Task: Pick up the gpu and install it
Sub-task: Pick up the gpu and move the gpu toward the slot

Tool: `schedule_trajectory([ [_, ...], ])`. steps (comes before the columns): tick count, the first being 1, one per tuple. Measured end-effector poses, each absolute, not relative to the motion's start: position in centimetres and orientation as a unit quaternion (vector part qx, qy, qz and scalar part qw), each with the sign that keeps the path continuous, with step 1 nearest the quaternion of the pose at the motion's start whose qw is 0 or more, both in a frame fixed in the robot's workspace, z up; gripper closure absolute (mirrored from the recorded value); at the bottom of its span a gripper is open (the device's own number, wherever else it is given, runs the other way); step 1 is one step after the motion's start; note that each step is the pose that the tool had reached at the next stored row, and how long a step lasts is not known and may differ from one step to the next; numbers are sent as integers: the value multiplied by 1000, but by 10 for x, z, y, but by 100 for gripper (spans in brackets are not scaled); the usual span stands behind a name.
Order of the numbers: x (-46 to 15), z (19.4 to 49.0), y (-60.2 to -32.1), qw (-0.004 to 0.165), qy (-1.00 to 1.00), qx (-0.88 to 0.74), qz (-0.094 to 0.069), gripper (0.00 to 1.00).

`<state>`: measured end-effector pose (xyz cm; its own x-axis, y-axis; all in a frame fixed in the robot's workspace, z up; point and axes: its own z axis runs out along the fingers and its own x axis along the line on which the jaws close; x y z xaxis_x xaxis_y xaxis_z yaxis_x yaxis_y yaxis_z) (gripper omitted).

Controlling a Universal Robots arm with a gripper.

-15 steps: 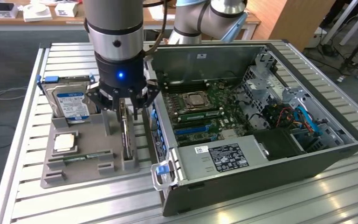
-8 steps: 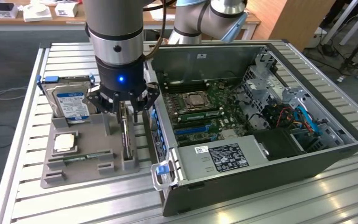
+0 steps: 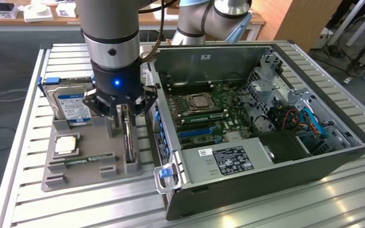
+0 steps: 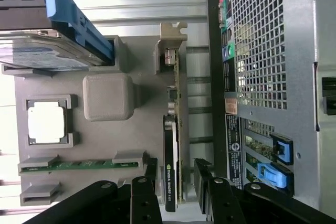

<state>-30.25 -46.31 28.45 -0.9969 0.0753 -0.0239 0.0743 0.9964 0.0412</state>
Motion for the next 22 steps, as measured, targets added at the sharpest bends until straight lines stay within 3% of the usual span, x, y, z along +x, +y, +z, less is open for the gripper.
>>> schedule_trajectory([
  [22,-303,262,-463,13,999,37,20,58],
])
